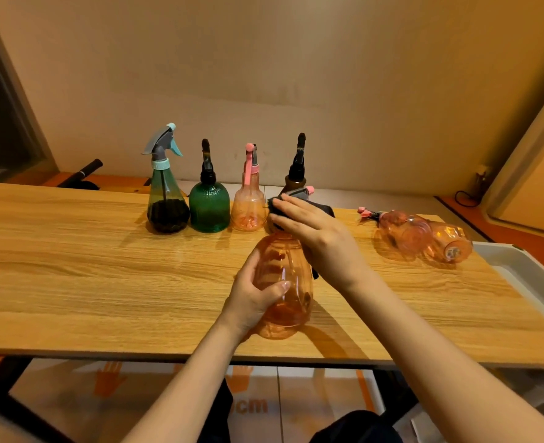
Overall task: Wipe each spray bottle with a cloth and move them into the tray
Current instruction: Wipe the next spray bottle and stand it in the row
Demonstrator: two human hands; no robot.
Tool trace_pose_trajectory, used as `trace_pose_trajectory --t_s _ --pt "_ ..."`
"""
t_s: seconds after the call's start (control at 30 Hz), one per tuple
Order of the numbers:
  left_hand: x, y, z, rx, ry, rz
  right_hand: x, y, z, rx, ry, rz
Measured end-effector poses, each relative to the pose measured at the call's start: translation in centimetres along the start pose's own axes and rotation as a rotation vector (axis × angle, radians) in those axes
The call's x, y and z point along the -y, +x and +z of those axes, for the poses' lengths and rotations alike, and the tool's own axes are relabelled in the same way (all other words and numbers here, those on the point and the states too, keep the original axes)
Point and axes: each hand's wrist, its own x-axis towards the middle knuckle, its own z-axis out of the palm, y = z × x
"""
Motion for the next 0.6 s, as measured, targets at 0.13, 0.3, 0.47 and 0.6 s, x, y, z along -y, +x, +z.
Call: trace_pose_trajectory --t_s 0.13,0.3,0.47,0.6 --pt "-0.1 0.0 0.0 0.007 0.031 0.008 -1.2 -1.5 -0.2 -0.08 -0.038 0.094" --pt "0.2 0.0 0.3 -0.009 0.087 0.031 0.3 -0.4 -1.2 -0.026 -0.014 -0.124" --pt "0.0 -0.1 0.3 -0.012 0.124 0.057 -1.0 -1.2 -1.2 -0.036 -0.059 -0.07" --pt "0.0 -0.2 0.6 -0.018 0.208 0.099 -0.6 -0.4 -2.7 -0.123 -0.02 -0.023"
